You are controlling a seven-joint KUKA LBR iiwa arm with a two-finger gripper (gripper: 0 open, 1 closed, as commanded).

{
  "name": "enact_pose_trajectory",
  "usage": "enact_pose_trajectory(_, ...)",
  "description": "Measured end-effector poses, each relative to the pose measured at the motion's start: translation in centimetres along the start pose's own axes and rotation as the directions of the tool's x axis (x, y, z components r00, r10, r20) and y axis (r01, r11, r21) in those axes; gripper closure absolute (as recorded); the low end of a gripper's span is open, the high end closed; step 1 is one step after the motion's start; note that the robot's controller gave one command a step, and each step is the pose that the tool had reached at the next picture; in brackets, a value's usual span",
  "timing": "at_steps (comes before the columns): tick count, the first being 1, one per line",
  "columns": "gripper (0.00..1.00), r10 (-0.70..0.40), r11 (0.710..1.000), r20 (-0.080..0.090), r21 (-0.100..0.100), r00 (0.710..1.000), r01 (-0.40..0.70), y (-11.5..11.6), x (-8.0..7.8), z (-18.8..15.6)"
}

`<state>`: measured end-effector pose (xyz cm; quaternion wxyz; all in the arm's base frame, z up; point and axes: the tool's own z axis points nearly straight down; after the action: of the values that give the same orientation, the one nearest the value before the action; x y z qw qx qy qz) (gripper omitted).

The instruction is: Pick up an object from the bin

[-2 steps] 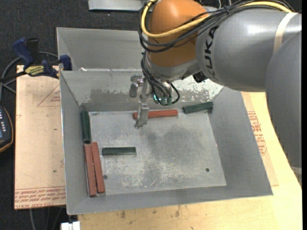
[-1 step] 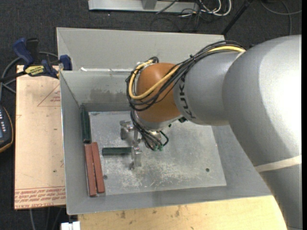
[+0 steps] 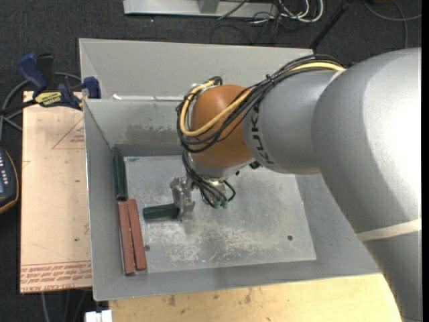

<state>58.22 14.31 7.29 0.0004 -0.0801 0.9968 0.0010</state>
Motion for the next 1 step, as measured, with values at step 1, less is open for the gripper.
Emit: enact_pose_trajectory(1,1.0,0.0,1.0,0.0,0.0,1.0,0.0,0.0,0.0,0.0)
